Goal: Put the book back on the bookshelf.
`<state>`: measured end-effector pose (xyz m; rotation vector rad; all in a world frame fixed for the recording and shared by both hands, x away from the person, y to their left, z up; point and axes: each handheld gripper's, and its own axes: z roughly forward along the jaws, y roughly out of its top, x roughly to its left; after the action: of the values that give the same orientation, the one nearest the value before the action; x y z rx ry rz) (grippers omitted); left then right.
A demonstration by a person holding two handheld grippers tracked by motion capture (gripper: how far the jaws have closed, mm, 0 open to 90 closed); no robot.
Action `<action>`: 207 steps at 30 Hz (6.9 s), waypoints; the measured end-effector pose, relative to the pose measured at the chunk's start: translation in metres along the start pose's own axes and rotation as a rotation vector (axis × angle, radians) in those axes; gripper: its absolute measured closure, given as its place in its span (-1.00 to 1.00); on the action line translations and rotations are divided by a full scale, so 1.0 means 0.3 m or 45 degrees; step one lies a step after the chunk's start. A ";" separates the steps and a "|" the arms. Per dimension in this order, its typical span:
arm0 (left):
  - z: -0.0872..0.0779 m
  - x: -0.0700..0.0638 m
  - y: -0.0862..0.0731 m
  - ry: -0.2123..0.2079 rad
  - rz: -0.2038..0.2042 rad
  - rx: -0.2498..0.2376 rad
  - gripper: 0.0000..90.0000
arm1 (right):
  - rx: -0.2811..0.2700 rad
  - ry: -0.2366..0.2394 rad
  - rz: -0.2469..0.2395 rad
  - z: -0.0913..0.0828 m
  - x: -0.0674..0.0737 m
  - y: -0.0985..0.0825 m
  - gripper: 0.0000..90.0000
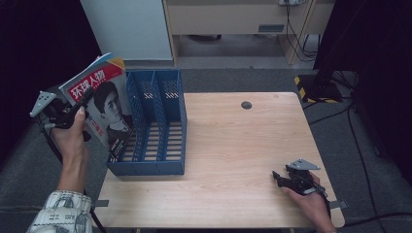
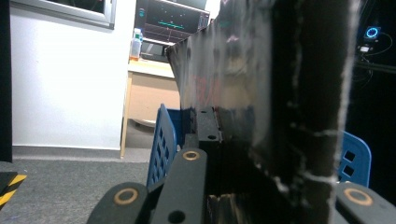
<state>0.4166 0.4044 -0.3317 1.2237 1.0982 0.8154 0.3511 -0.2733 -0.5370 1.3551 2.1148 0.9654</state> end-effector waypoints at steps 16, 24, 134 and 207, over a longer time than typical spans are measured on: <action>-0.005 0.013 -0.074 0.009 -0.020 -0.028 0.92 | 0.003 -0.001 0.003 -0.001 0.001 0.000 -0.18; -0.017 0.011 -0.111 0.023 -0.017 -0.042 0.91 | 0.004 0.000 0.000 -0.001 0.001 -0.001 -0.17; -0.025 0.000 -0.116 0.137 0.000 0.181 0.92 | 0.005 0.004 0.004 -0.005 0.001 -0.003 -0.18; 0.001 0.009 -0.155 0.146 -0.013 0.063 0.86 | 0.004 0.005 0.005 -0.005 0.002 -0.004 -0.18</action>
<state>0.4143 0.3979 -0.3778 1.2238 1.2230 0.8635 0.3491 -0.2737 -0.5368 1.3601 2.1180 0.9674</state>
